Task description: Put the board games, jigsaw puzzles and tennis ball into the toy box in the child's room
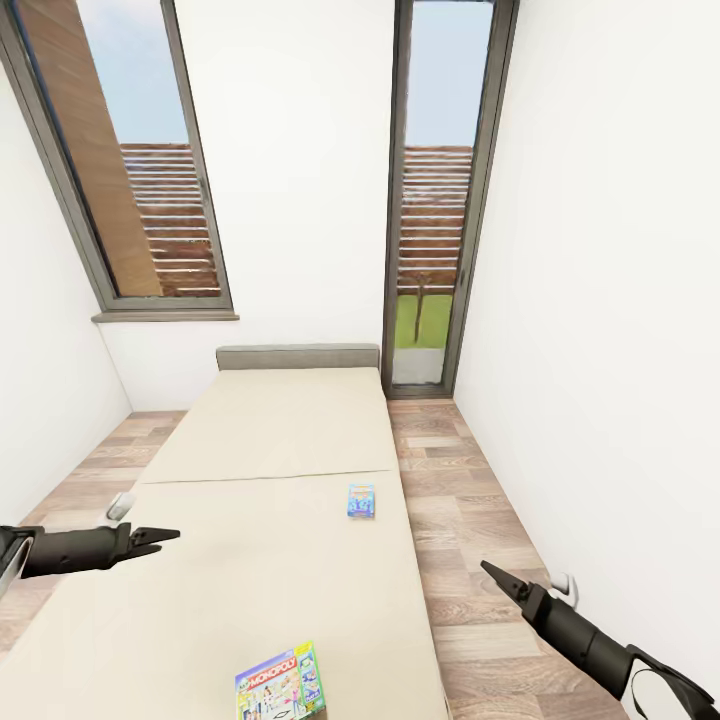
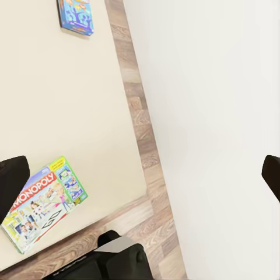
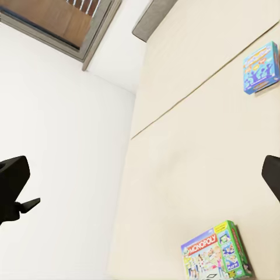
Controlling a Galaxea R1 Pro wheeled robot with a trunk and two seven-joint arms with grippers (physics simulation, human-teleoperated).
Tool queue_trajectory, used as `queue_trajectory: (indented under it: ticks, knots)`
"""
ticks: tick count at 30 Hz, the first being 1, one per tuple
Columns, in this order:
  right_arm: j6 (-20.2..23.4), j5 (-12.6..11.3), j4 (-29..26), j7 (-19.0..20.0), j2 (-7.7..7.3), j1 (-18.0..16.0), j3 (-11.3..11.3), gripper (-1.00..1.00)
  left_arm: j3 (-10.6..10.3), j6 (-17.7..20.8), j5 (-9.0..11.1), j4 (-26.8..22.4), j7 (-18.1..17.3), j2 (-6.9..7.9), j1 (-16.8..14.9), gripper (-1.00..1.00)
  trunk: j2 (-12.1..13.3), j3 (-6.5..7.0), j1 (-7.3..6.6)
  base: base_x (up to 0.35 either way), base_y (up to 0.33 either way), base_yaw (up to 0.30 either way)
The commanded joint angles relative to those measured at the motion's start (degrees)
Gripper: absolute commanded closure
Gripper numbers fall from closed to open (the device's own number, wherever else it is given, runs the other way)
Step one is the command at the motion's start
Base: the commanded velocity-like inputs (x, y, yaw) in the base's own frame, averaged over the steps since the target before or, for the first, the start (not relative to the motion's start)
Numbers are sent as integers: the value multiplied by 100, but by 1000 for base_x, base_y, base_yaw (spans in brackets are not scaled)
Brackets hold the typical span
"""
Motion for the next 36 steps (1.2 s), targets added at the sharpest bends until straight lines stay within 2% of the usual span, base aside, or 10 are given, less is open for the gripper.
queue_trajectory:
  ticks: [1,7,15,16,19,20,27,28,35,36]
  knots:
    - [46,-39,-3,-1,5,-5,-6,-100,0,63,7,1,6,-39,-5,-100,-13,-13,4,0,-2,0]
    - [47,-29,-10,-66,52,-5,-4,-100,-5,73,-12,3,393,-358,-5,-100,-13,-13,4,0,-1,0]
    - [71,115,-22,-431,123,-5,-1,-100,10,71,6,4,2063,-861,-5,-100,-13,-19,4,0,0,0]
    - [74,136,-25,-496,145,-2,-2,-100,13,66,14,4,2436,-993,-5,-100,-13,-24,4,0,0,0]
    - [82,155,-37,-559,165,1,0,-100,15,59,16,4,2903,-1209,-7,-100,-13,-43,4,0,0,0]
    - [88,165,-47,-582,172,2,1,-100,12,56,8,4,3154,-1364,-11,-100,-13,-51,4,0,0,0]
    - [104,179,-72,-609,177,4,-2,-100,-4,-98,-17,4,4017,-1940,-69,-100,-13,-112,4,0,0,0]
    - [108,180,-74,-612,172,4,-6,-100,-8,-135,-16,4,4331,-2086,-82,-100,-13,-121,4,0,0,0]
    - [132,175,-78,-615,142,4,-12,-100,-7,-47,2,4,5568,-2492,-233,-100,-13,-186,4,0,0,0]
    - [139,176,-75,-618,146,4,-12,-100,-6,11,7,19,5890,-2595,-343,-100,-13,-195,4,0,0,0]
